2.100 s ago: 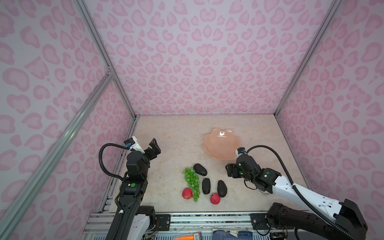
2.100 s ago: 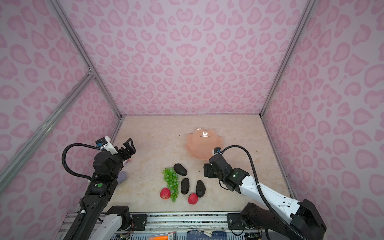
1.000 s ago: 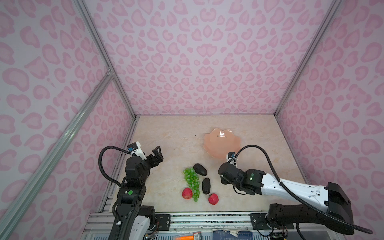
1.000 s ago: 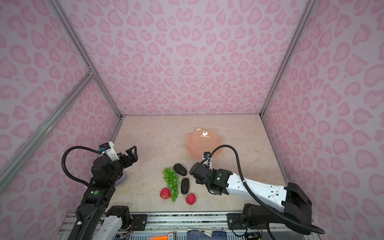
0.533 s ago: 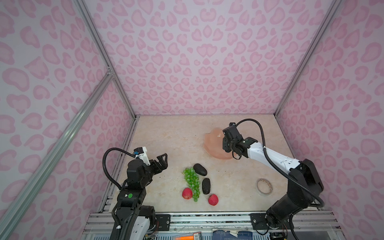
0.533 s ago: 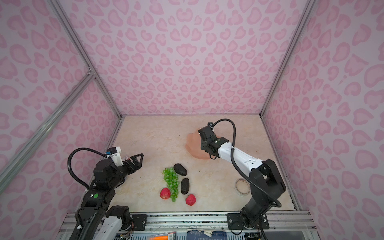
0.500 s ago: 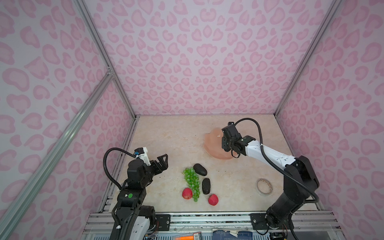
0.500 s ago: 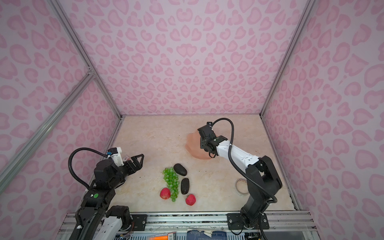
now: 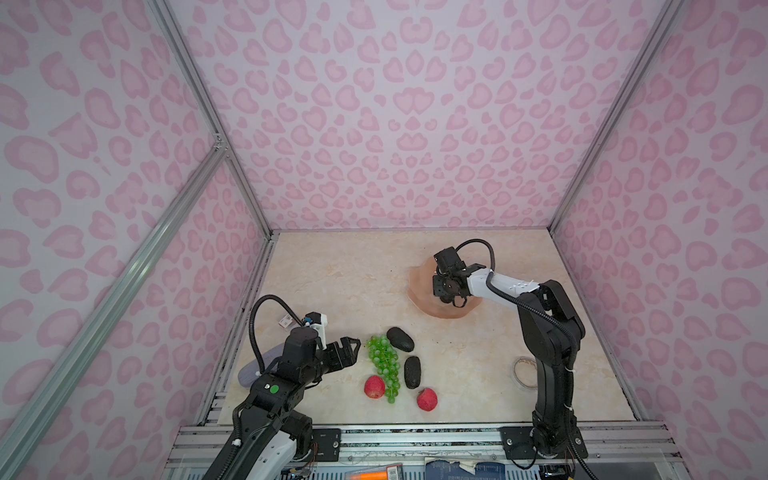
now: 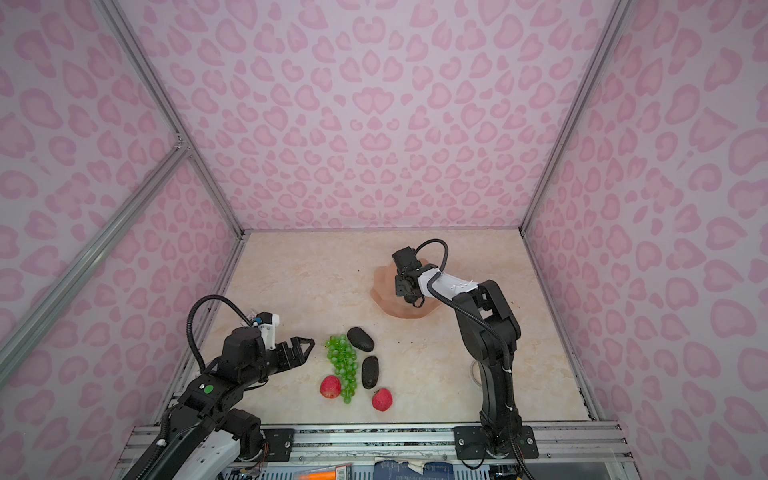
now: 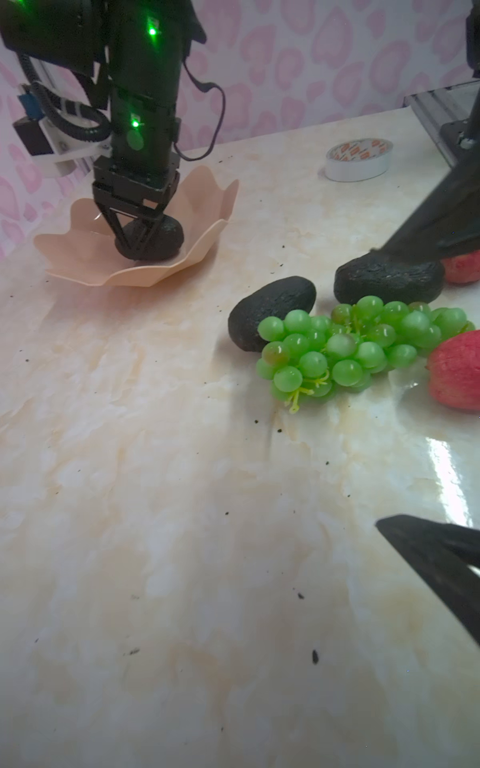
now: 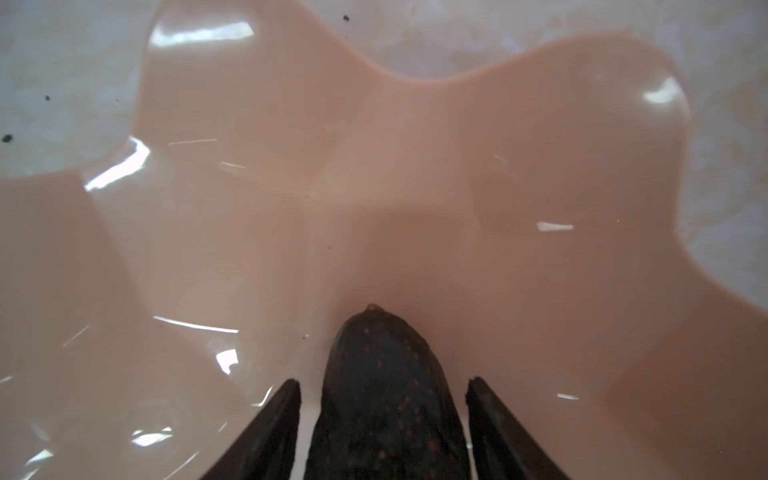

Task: Place and organize the fake fruits in the fruit bowl
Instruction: 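Carry the avocado into the bowl with right gripper while left grasps a red apple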

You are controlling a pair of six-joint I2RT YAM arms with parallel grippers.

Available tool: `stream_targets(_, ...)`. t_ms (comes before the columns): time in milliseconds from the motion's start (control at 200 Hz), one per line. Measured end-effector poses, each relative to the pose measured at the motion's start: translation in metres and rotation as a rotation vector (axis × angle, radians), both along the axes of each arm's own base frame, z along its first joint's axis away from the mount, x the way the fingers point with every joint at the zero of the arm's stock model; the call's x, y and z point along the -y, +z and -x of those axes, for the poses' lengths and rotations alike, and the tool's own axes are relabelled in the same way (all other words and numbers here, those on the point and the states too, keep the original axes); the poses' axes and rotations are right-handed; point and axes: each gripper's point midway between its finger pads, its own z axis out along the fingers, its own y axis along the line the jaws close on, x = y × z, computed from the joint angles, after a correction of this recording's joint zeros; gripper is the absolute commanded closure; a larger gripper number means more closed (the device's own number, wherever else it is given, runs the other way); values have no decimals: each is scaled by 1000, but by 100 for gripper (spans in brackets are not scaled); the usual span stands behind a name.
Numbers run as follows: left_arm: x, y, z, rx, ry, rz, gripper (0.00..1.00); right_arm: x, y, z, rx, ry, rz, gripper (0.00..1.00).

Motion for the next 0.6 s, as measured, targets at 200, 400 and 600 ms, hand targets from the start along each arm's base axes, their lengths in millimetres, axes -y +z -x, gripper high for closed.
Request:
stream_targets(200,14,-16,12,-53,-58,-24,12,8,47,-2,87,-22,-52,13)
stream_targets(400,32,-34,29,-111,-138,-66,14,20,112,5,242,-47,-100,10)
stream_targets(600,45,-53,47,-170,-202,-119,17,35,133,26,287,-76,-120,10)
